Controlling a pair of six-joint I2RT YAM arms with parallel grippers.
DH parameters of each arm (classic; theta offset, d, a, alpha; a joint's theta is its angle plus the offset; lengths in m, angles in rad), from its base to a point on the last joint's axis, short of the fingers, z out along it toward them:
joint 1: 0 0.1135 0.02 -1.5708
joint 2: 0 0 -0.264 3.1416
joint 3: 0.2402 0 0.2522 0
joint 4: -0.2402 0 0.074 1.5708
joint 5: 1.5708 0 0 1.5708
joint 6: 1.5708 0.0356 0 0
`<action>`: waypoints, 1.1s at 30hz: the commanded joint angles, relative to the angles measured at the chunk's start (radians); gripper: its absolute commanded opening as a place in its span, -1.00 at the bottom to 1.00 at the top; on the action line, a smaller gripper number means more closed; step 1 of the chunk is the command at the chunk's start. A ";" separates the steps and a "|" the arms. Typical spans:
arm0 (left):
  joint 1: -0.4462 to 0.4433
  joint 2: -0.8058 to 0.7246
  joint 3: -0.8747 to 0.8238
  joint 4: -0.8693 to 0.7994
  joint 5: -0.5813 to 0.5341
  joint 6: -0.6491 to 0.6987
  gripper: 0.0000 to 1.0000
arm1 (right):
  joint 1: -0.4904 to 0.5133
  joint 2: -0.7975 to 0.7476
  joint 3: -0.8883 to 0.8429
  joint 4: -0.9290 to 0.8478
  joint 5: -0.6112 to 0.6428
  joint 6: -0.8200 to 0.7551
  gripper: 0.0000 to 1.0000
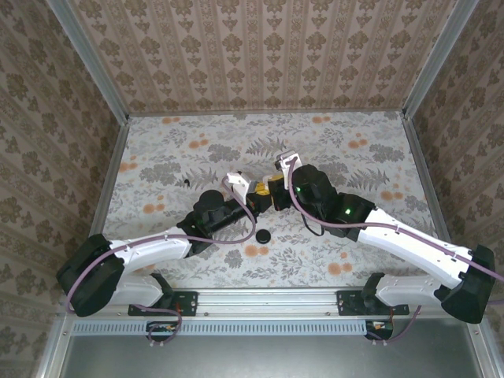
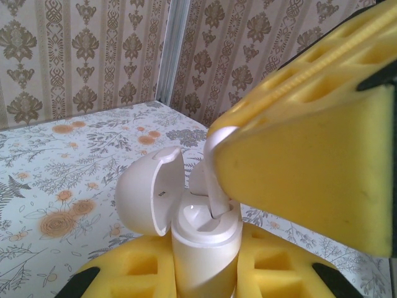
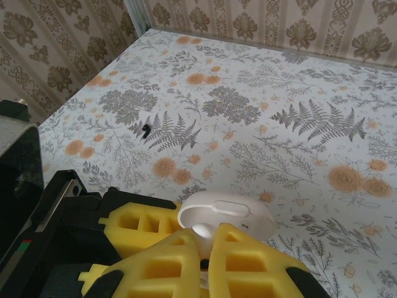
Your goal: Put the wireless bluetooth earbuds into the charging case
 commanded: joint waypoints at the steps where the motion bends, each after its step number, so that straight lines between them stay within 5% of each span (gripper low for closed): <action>1: 0.002 -0.017 0.039 0.067 -0.030 -0.022 -1.00 | 0.013 0.013 -0.004 -0.075 -0.079 0.008 -0.83; 33: 0.003 -0.005 0.048 0.066 -0.025 -0.025 -1.00 | 0.013 0.063 0.088 -0.175 -0.067 0.102 -0.61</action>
